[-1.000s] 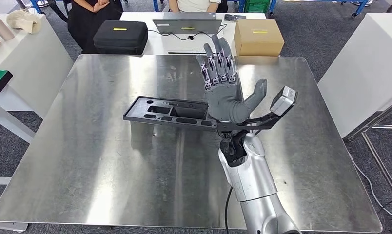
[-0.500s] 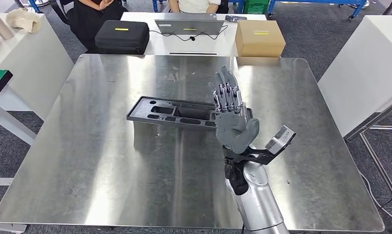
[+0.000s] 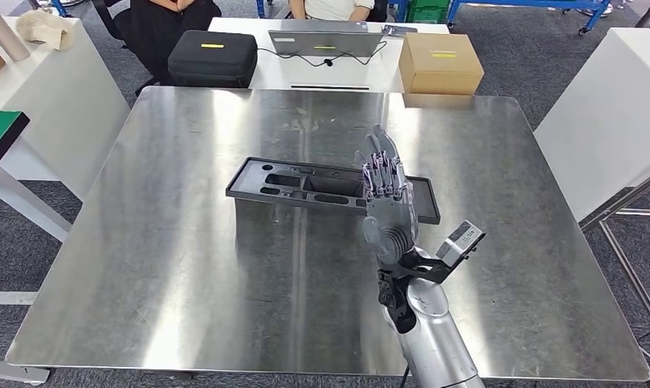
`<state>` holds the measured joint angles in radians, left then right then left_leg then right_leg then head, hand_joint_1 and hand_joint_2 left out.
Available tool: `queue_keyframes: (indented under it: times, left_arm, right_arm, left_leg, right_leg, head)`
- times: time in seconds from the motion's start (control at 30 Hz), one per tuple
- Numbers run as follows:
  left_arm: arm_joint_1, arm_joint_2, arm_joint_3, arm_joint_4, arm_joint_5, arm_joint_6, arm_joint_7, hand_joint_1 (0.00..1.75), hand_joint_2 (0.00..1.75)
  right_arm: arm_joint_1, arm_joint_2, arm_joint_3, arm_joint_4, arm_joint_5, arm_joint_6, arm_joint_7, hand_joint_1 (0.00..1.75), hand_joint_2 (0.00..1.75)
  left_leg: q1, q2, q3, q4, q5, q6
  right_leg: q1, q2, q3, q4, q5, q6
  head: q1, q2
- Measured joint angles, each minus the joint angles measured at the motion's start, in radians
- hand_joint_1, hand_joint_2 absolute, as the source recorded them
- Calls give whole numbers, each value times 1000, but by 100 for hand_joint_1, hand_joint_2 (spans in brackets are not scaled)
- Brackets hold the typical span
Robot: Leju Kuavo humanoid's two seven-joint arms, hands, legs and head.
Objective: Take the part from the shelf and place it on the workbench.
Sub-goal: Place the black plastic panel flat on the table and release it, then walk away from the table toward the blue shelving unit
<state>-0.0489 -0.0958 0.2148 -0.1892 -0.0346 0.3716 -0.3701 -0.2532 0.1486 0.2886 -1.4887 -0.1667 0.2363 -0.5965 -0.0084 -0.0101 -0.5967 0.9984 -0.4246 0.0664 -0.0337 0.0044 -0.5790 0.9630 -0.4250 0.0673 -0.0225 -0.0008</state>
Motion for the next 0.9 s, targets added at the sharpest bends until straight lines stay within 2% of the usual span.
queue_keyframes:
  times: [0.07,0.13,0.17,0.2,0.23,0.3,0.33,0.37,0.4,0.43,0.47,0.53,0.57,0.63,0.67,0.7,0.73,0.77,0.83,0.87,0.9]
  left_arm:
    - [0,0,0,0,-3,-3,-1,0,0]
    - [0,1,0,0,-7,-4,-2,0,0]
    - [0,1,0,0,-10,-5,-2,0,0]
    - [1,1,0,0,-12,-5,-2,0,0]
    - [1,1,0,0,-13,-6,-2,0,0]
    - [1,1,-1,0,-14,-6,-2,0,0]
    - [1,1,-1,0,-14,-6,-3,0,0]
    - [1,1,-1,0,-14,-6,-3,0,0]
    - [1,1,-1,0,-14,-6,-3,0,0]
    - [1,1,-1,0,-14,-7,-3,0,0]
    - [2,1,-1,0,-14,-7,-3,0,0]
    - [2,3,-1,0,-14,-10,-4,0,0]
    - [2,3,-1,0,-14,-12,-4,0,0]
    - [2,4,-1,0,-13,-16,-4,0,0]
    - [3,4,-1,0,-13,-17,-4,0,0]
    - [4,4,-1,0,-13,-19,-4,0,0]
    - [4,4,-1,0,-12,-20,-4,0,0]
    - [5,4,-1,0,-11,-22,-4,0,0]
    - [4,6,-1,0,-9,-25,-6,0,0]
    - [3,6,-1,0,-8,-26,-7,0,0]
    - [3,7,-1,0,-7,-27,-9,0,0]
  right_arm:
    - [1,-4,1,0,3,-4,-3,0,0]
    - [5,-11,1,0,8,-11,-6,0,0]
    - [9,-15,1,0,11,-15,-7,0,0]
    - [13,-19,1,0,14,-19,-8,0,0]
    - [15,-22,2,0,15,-22,-9,0,0]
    - [15,-25,2,0,17,-25,-10,0,0]
    - [14,-26,3,0,18,-26,-10,0,0]
    - [14,-26,3,0,18,-26,-11,0,0]
    - [14,-27,4,0,18,-26,-11,0,0]
    - [14,-27,4,0,19,-26,-11,0,0]
    - [14,-28,5,0,19,-27,-11,0,0]
    - [14,-28,8,0,21,-30,-11,0,0]
    - [14,-28,11,0,22,-32,-12,0,0]
    - [14,-28,16,1,23,-35,-12,0,0]
    - [15,-28,18,1,23,-36,-12,0,0]
    - [16,-29,18,2,23,-36,-12,0,0]
    - [16,-29,19,3,23,-36,-12,0,0]
    - [16,-29,19,3,23,-36,-12,0,0]
    - [14,-29,19,4,23,-37,-13,0,0]
    - [13,-29,19,4,23,-37,-13,0,0]
    - [12,-30,20,5,23,-38,-14,0,0]
  left_leg:
    - [5,2,7,-13,9,13]
    - [2,3,5,-14,11,17]
    - [0,3,4,-14,11,17]
    - [-2,2,3,-14,11,17]
    - [-4,0,3,-13,11,17]
    - [-7,-2,4,-12,11,15]
    - [-10,-2,3,-10,9,13]
    - [-12,-3,2,-8,8,9]
    - [-12,-3,1,-7,8,3]
    - [-12,-3,1,-7,8,-2]
    - [-10,-3,0,-5,7,-8]
    - [-5,-1,-12,23,-15,-23]
    - [0,1,-31,66,-43,-32]
    - [11,2,-89,195,-113,-49]
    - [16,3,-116,253,-136,-55]
    - [20,5,-129,280,-140,-60]
    - [24,5,-122,267,-123,-62]
    - [27,6,-96,218,-92,-62]
    - [27,6,-23,78,-30,-55]
    - [25,5,0,32,-14,-50]
    - [22,5,11,9,-7,-45]
  right_leg:
    - [0,-1,-37,77,-42,-8]
    - [2,-1,-105,224,-103,-21]
    - [4,-1,-131,278,-121,-22]
    - [6,-1,-141,300,-124,-19]
    - [9,-1,-128,275,-111,-14]
    - [13,-1,-54,135,-62,-10]
    - [17,-1,-17,68,-40,-14]
    - [20,-1,6,23,-27,-21]
    - [22,0,18,2,-20,-30]
    - [25,0,20,1,-17,-38]
    - [21,0,20,-1,-14,-45]
    - [14,-1,24,-5,-8,-60]
    - [10,-1,26,-7,-6,-66]
    - [12,-3,26,-7,-5,-72]
    - [12,-3,25,-7,-5,-73]
    - [13,-3,25,-6,-5,-72]
    - [13,-3,25,-5,-5,-72]
    - [12,-2,26,-4,-5,-72]
    - [15,-1,25,-2,-5,-71]
    - [17,0,23,-1,-4,-68]
    - [19,0,20,0,-3,-64]
  head:
    - [1,0]
    - [2,0]
    - [2,0]
    - [2,0]
    - [2,0]
    - [2,0]
    - [1,0]
    - [1,0]
    - [0,0]
    - [0,0]
    - [0,0]
    - [-1,0]
    - [-2,0]
    - [-5,0]
    - [-4,0]
    - [-4,0]
    - [-5,0]
    - [-5,0]
    - [-5,0]
    - [-4,0]
    - [-4,0]
